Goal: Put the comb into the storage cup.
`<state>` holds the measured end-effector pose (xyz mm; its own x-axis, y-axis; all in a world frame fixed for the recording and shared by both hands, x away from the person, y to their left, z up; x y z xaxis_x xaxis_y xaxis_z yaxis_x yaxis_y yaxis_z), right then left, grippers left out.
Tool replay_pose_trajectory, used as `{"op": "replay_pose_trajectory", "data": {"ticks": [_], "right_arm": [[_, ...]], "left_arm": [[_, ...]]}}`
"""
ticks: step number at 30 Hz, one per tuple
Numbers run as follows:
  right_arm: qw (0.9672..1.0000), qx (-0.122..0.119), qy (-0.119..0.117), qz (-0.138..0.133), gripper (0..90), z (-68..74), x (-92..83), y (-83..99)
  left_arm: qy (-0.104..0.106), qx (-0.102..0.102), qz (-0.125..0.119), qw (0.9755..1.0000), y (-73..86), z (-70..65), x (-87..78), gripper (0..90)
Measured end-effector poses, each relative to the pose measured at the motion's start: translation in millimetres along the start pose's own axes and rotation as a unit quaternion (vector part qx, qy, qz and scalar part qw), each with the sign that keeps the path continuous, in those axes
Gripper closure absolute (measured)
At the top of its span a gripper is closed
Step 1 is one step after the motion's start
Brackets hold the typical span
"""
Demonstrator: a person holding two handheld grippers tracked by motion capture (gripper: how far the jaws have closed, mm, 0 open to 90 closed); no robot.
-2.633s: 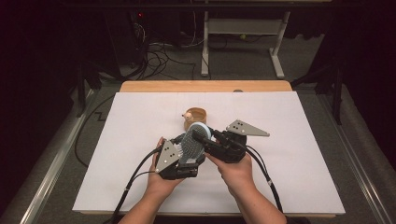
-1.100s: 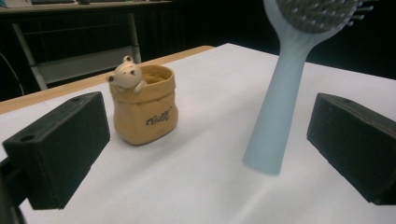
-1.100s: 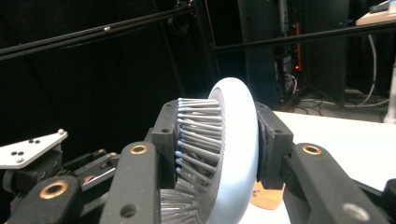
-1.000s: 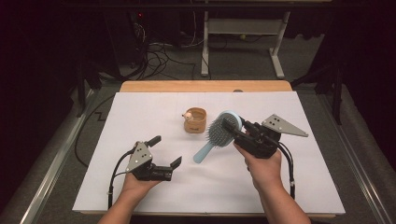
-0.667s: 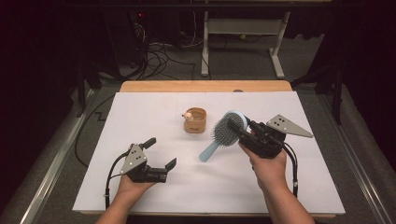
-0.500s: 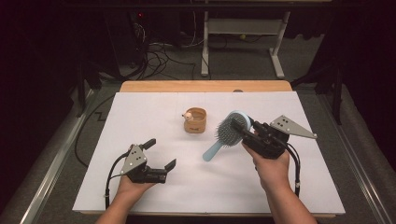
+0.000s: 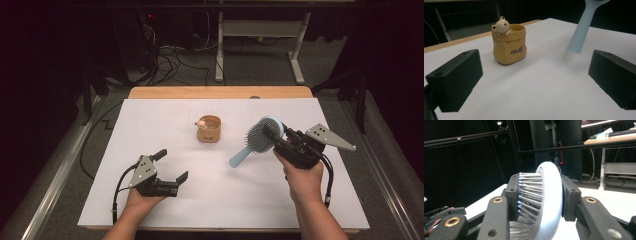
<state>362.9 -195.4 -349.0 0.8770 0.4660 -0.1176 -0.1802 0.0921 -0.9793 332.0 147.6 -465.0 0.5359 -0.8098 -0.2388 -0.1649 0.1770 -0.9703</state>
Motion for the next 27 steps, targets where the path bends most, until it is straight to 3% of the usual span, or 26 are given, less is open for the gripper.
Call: {"op": "replay_pose_trajectory", "data": {"ticks": [4,11,27], "right_arm": [[0.9999,-0.013,0.010,-0.004,59.9,-5.7,-1.7,-1.1],[0.9996,-0.014,0.021,-0.014,59.8,-12.3,-2.4,-4.3],[0.9993,-0.025,0.017,-0.023,59.5,-4.5,6.0,-11.8]], "left_arm": [[0.002,-0.001,-0.002,1.0000,0.0,0.0,-0.2,0.0],[0.006,-0.003,-0.006,1.0000,-0.5,0.2,-0.6,0.0],[0.010,-0.003,-0.006,0.9999,-0.5,-0.5,-1.2,0.0]]}}
Point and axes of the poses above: each handheld gripper's, and its own axes: x roughly forward along the jaws, y roughly out of its underside, z roughly to its left, the point moved 5 cm from there along x, roughly forward along the jaws, and after that the axes turned 10 degrees about y, right-handed, at the moved point
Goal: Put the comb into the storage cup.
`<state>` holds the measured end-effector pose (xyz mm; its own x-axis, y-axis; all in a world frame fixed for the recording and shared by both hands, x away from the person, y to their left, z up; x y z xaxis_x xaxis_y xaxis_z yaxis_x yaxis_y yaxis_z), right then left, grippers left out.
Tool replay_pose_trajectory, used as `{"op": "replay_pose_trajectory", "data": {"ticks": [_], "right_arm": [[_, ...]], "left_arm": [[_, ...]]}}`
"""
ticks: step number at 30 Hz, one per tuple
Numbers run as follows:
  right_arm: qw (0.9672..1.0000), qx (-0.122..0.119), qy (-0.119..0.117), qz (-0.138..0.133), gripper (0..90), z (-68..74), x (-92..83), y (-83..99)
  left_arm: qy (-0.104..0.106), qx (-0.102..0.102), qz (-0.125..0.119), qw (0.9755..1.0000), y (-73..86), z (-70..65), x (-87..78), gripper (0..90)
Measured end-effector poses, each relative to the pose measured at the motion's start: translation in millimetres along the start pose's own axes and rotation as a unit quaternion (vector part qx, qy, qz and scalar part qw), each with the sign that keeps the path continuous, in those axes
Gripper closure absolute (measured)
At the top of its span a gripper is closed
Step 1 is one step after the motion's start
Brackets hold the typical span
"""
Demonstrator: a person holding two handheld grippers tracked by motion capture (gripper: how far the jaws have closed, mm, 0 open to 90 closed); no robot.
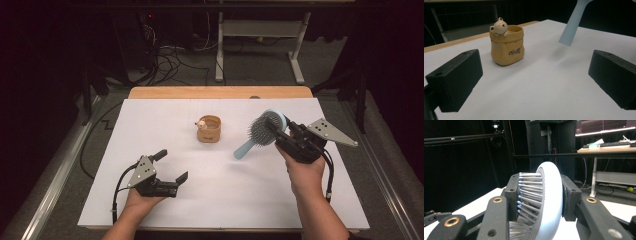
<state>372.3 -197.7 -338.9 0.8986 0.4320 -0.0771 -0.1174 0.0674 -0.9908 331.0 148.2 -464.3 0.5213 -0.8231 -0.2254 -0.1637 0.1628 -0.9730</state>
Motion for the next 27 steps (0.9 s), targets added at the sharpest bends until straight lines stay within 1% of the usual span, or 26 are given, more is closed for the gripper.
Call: {"op": "replay_pose_trajectory", "data": {"ticks": [3,8,16,19,22,27], "right_arm": [[1.0000,0.000,-0.002,-0.004,59.5,2.4,3.8,-2.7],[1.0000,-0.003,-0.006,-0.007,59.5,7.8,10.9,-6.0],[0.9998,-0.001,-0.008,-0.018,59.5,13.8,20.1,-13.5],[0.9997,0.000,-0.010,-0.023,59.5,16.4,22.9,-17.2],[0.9996,0.001,-0.011,-0.025,59.4,17.9,25.1,-20.5],[0.9994,0.000,-0.010,-0.033,59.4,20.3,27.2,-28.0]], "left_arm": [[0.000,-0.001,0.000,1.0000,0.1,0.0,-0.3,0.0],[0.001,0.004,0.000,1.0000,0.1,-0.9,0.1,0.0],[0.000,0.010,0.001,0.9999,0.3,-0.9,-0.1,0.0],[0.002,0.006,0.000,1.0000,-0.3,-0.7,-0.5,0.0],[0.000,0.010,-0.001,1.0000,-0.3,-0.8,-0.6,0.0],[0.001,0.008,0.003,1.0000,0.4,-0.7,-0.6,0.0]]}}
Point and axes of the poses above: each handheld gripper's, and its own axes: x roughly forward along the jaws, y roughly out of its underside, z roughly to its left, the point moved 5 cm from there along x, roughly forward along the jaws, and after that the axes turned 10 degrees about y, right-handed, at the moved point
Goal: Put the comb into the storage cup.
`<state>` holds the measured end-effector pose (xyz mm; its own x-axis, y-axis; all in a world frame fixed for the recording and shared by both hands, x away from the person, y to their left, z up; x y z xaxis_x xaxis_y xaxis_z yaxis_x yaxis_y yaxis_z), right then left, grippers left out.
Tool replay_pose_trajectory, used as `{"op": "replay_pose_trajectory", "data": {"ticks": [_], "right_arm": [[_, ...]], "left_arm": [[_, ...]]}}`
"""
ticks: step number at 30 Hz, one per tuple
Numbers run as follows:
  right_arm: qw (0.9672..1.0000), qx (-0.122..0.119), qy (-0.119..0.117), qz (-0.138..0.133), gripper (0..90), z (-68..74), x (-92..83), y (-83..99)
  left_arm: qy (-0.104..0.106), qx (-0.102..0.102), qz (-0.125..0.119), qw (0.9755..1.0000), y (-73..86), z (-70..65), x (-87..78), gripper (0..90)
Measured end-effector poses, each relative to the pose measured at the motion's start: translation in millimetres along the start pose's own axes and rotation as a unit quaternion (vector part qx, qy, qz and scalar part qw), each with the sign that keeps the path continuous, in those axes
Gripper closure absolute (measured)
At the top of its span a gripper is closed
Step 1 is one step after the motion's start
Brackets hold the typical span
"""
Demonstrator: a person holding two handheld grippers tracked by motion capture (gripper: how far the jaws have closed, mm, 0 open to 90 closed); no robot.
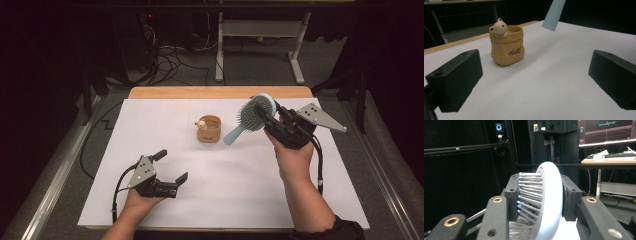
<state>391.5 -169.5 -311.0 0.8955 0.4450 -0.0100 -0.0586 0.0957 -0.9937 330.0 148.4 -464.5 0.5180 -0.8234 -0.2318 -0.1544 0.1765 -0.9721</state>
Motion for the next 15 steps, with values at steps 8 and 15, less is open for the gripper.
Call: {"op": "replay_pose_trajectory", "data": {"ticks": [8,15], "right_arm": [[0.9999,-0.007,0.001,-0.011,59.4,4.6,2.2,-13.0],[0.9997,-0.008,0.006,-0.021,59.4,5.5,5.8,-21.6]], "left_arm": [[0.003,-0.007,0.006,1.0000,0.7,0.7,0.3,0.0],[-0.001,0.004,0.000,1.0000,-1.0,0.0,-0.7,0.0]]}}
Point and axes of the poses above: each handheld gripper's, and its own axes: x roughly forward along the jaws, y roughly out of its underside, z roughly to its left, the point moved 5 cm from there along x, roughly forward along the jaws, and after that the axes turned 10 degrees about y, right-handed, at the moved point
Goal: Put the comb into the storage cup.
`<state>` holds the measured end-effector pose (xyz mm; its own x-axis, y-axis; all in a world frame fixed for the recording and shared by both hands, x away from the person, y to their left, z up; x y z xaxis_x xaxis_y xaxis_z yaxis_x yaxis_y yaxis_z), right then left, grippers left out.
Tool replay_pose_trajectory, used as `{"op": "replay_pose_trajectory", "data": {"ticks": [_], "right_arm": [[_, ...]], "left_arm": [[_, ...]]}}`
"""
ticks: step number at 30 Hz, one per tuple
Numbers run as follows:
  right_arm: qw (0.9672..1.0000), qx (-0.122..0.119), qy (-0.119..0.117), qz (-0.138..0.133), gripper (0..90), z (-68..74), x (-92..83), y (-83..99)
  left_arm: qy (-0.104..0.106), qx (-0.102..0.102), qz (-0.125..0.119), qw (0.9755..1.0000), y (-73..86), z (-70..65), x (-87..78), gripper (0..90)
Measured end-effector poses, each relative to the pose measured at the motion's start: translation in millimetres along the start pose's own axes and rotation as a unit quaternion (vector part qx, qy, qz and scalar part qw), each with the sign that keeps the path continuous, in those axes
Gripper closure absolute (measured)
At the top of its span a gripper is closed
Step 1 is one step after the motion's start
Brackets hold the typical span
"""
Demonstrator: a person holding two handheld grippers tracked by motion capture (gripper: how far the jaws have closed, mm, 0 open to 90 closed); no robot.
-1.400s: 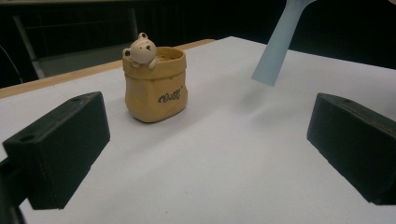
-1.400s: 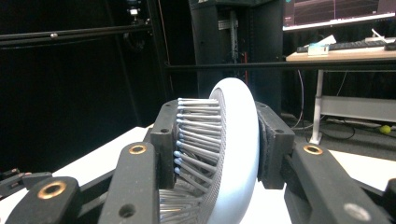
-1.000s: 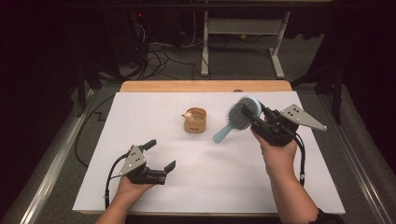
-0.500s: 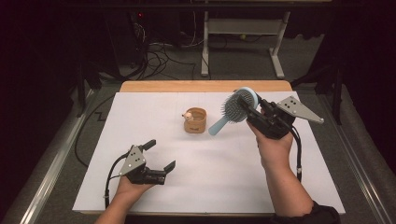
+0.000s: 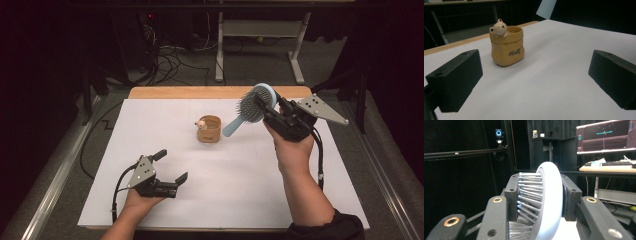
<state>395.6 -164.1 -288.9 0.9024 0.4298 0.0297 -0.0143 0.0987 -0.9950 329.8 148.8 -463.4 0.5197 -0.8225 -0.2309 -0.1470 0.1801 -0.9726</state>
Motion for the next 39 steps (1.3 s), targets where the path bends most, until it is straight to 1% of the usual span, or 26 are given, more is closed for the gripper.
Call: {"op": "replay_pose_trajectory", "data": {"ticks": [8,11,15,18,22,26,32,39], "right_arm": [[1.0000,0.000,0.008,-0.002,59.4,0.4,13.3,-4.0],[0.9999,0.005,0.010,-0.005,59.4,0.6,18.5,-4.2],[0.9999,0.010,0.012,0.001,59.4,1.6,28.2,-0.1],[0.9998,0.014,0.011,0.002,59.4,2.6,33.8,2.2],[0.9998,0.016,0.013,0.007,59.4,5.1,40.8,6.0],[0.9997,0.019,0.012,0.007,59.4,8.0,46.8,8.8],[0.9998,0.014,0.014,0.009,59.3,12.5,56.4,11.8],[0.9997,0.016,0.018,0.010,59.3,14.5,65.9,14.0]], "left_arm": [[0.000,0.001,0.001,1.0000,0.4,0.0,0.5,0.0],[0.002,0.000,0.000,1.0000,0.6,-0.8,1.0,0.0],[0.002,0.000,-0.002,1.0000,0.0,-1.3,1.2,0.0],[0.004,-0.005,-0.002,1.0000,0.1,-0.6,0.6,0.0],[0.003,-0.003,-0.004,1.0000,-0.2,-0.9,-0.3,0.0],[0.003,-0.005,-0.004,1.0000,0.2,-0.8,-0.5,0.0],[0.002,-0.004,-0.008,1.0000,-0.2,-0.1,-1.1,0.0],[0.002,-0.004,-0.010,0.9999,-0.5,0.3,-1.8,0.0]]}}
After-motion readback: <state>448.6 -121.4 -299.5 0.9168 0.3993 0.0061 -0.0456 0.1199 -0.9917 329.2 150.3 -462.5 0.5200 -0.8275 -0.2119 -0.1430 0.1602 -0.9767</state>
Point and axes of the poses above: each handheld gripper's, and its own axes: x roughly forward along the jaws, y roughly out of its underside, z roughly to its left, the point moved 5 cm from there along x, roughly forward along the jaws, and after that the axes turned 10 degrees about y, right-handed, at the moved point
